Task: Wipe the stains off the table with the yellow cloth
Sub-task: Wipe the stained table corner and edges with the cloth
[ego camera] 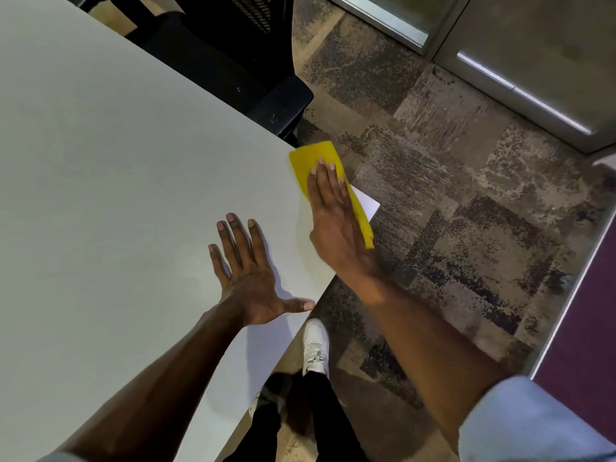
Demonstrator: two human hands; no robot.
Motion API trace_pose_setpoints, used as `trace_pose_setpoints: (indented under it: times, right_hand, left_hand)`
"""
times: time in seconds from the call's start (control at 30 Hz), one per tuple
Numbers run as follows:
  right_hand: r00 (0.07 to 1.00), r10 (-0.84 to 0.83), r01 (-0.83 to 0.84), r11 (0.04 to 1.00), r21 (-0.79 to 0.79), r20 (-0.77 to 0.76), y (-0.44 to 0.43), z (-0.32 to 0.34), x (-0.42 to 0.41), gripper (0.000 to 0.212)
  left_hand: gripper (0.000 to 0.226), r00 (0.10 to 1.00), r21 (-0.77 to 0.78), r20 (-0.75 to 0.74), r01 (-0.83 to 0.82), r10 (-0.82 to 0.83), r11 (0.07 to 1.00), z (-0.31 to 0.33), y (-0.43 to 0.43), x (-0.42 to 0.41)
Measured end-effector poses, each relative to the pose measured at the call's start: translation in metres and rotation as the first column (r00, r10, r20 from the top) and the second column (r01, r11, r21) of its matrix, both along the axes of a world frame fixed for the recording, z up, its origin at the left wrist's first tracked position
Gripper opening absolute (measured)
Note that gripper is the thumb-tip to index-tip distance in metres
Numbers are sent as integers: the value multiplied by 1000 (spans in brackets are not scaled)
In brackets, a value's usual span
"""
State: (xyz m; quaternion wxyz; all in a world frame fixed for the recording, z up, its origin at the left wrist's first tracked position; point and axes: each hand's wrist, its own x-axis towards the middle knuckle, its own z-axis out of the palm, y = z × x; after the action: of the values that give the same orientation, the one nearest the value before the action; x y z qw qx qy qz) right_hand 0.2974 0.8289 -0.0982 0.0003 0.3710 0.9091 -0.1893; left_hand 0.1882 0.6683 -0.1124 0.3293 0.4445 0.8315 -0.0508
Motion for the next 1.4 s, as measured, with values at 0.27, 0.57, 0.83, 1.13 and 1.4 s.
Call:
trace_pose_setpoints:
  times: [0.27,0.57,0.83,1.13,1.4]
  right_hand:
    - [997,23,-24,1000,-16,-79,-45,4,37,91]
    - [997,10,-14,998,-59,-76,-2,0,-3,90]
    - [967,173,-185,982,-46,-189,-72,1,57,66]
    - [998,42,-43,998,-41,-38,15,-3,-21,89]
    - [966,222,-234,969,-82,-133,-72,4,32,76]
  left_hand:
    - [180,999,-29,30,-29,30,999,14,6,3]
    - [180,999,-59,45,-27,30,998,20,6,3]
    - [179,999,-60,29,-37,39,998,20,7,2]
    - [180,999,-2,9,-34,34,999,8,6,2]
    - [181,999,-27,-35,0,-1,1000,8,1,6]
